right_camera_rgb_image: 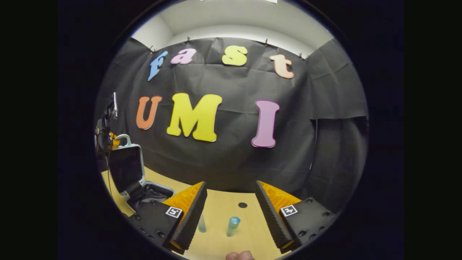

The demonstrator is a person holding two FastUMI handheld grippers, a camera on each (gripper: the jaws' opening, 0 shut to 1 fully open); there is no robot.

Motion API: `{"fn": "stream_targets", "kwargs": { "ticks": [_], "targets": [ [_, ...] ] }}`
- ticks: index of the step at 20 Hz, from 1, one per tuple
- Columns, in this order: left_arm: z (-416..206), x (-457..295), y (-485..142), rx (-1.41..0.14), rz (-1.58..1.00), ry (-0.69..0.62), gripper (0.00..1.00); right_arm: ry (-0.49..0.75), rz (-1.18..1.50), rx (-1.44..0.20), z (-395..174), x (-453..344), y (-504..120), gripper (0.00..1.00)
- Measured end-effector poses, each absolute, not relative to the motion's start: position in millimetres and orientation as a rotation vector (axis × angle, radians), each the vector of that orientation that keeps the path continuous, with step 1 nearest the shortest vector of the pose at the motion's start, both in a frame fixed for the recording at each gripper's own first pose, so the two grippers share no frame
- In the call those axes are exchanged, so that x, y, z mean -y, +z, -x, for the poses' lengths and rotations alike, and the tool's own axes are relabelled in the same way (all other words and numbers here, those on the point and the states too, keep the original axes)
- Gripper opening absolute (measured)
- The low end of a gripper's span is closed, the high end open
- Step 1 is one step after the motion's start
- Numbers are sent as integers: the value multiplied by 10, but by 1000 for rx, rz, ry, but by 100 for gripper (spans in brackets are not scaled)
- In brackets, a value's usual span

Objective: First open the suitcase, pack the skin care products into it, and then close the suitcase.

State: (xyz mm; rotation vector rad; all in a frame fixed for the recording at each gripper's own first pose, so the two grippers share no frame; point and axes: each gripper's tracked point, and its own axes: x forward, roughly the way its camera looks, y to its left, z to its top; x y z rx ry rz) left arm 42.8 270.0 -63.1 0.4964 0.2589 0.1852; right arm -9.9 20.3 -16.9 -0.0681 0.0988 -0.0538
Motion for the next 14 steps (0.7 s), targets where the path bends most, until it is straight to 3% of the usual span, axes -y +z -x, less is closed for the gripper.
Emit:
{"fn": "stream_targets", "kwargs": {
  "ticks": [5,14],
  "targets": [
    [-374,-3670,-1250,-287,-287,229,2,-6,110,-115,9,-535,-127,79],
    [-385,-4378,-2665,-415,87,216,3,84,235,-168,4,-982,-230,79]
  ]
}}
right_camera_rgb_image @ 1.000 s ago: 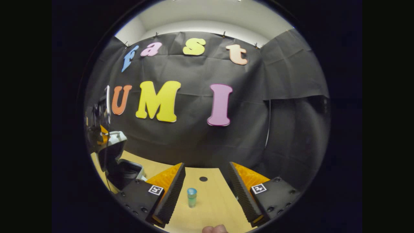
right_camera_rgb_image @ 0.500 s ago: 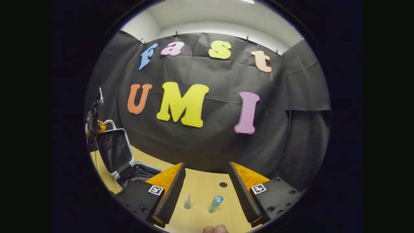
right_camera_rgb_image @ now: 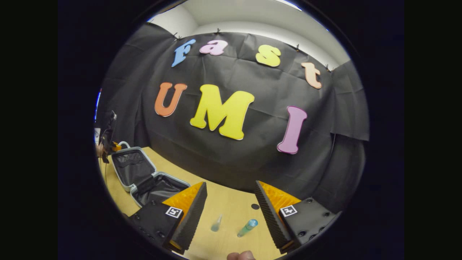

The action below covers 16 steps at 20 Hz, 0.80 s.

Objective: First open the suitcase, pack the skin care products into it, and then close the suitcase.

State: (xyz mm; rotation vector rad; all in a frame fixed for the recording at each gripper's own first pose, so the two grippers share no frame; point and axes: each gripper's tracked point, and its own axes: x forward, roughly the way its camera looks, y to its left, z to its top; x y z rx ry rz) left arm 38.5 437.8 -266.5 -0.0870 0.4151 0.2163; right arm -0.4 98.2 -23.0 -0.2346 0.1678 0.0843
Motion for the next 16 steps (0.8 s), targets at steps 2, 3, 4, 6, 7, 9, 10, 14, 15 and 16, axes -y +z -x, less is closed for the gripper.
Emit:
{"fn": "stream_targets", "kwargs": {
  "ticks": [2,3,4,6,7,9,10,14,15,16],
  "targets": [
    [-296,-4409,-2927,-432,162,212,3,89,235,-173,-9,-1017,-220,80],
    [-281,-4424,-3012,-441,201,209,4,92,228,-172,-10,-1043,-208,80],
    [-271,-4440,-3120,-462,214,216,5,93,229,-173,-14,-1058,-199,79],
    [-239,-4453,-3205,-465,224,219,16,103,228,-171,-4,-1110,-196,80],
    [-267,-4494,-3205,-461,221,229,9,106,227,-171,-6,-1120,-203,79],
    [-229,-4549,-3166,-464,205,259,39,109,213,-171,5,-1129,-204,80],
    [-190,-4545,-3103,-461,201,271,35,109,202,-171,14,-1130,-202,80],
    [-55,-4321,-2433,-363,154,306,95,101,138,-150,12,-1087,-181,79],
    [-24,-4177,-2205,-317,133,311,98,91,120,-144,21,-1057,-186,79],
    [2,-3987,-1976,-282,99,302,98,79,102,-138,22,-1011,-183,80]
  ]
}}
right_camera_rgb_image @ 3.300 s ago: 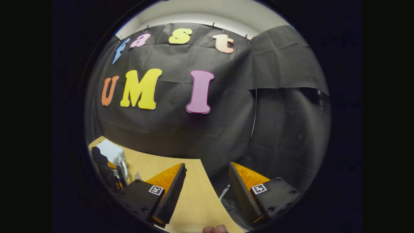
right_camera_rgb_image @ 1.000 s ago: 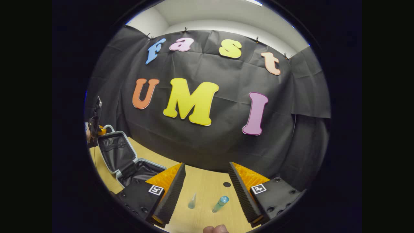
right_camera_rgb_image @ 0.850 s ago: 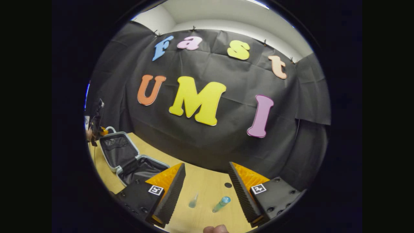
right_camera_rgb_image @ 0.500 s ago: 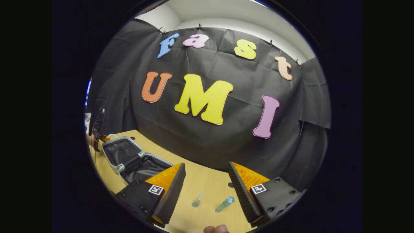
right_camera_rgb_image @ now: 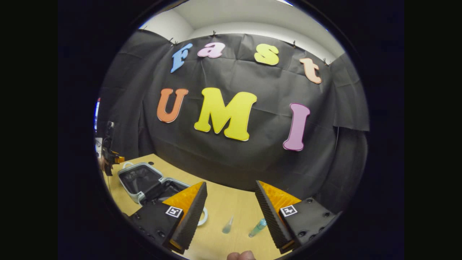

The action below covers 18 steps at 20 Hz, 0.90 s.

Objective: First open the suitcase, pack the skin care products into it, and then close the suitcase.

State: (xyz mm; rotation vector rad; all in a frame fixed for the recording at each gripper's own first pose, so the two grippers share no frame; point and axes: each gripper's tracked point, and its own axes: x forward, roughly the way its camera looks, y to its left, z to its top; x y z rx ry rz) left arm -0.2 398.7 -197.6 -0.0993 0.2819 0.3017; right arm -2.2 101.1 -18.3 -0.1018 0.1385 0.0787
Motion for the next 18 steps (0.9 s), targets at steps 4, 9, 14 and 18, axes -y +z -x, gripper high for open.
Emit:
{"fn": "stream_targets", "kwargs": {
  "ticks": [4,9,14,18],
  "targets": [
    [122,-3138,-1175,-177,-42,268,98,24,51,-120,78,-706,-215,80],
    [262,-1960,-932,-129,-25,177,97,-43,30,-136,216,-163,-394,80],
    [241,-837,-869,-125,21,70,98,-66,29,-148,279,279,-556,79],
    [169,76,-1166,-187,14,-61,98,-77,33,-179,293,582,-690,80]
  ]
}}
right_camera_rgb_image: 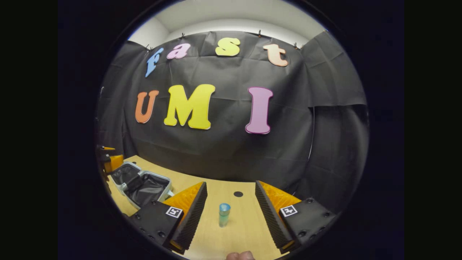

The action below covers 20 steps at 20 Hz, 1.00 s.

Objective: First open the suitcase, pack the skin care products into it, and then close the suitcase.

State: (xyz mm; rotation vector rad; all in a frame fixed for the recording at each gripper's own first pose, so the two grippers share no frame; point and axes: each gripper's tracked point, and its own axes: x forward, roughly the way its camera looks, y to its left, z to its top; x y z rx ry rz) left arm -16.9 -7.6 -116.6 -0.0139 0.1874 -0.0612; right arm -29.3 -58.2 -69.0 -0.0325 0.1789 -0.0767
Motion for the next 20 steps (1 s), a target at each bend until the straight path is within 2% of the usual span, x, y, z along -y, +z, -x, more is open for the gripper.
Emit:
{"fn": "stream_targets", "kwargs": {
  "ticks": [9,14,20],
  "targets": [
    [-126,1696,-2217,-349,-15,-324,98,-114,75,-314,493,1224,-1138,80],
    [-361,1928,-2847,-481,31,-297,98,-180,87,-352,619,1569,-1218,80],
    [-715,1957,-3339,-562,19,-256,98,-229,100,-432,775,1828,-1424,80]
  ]
}}
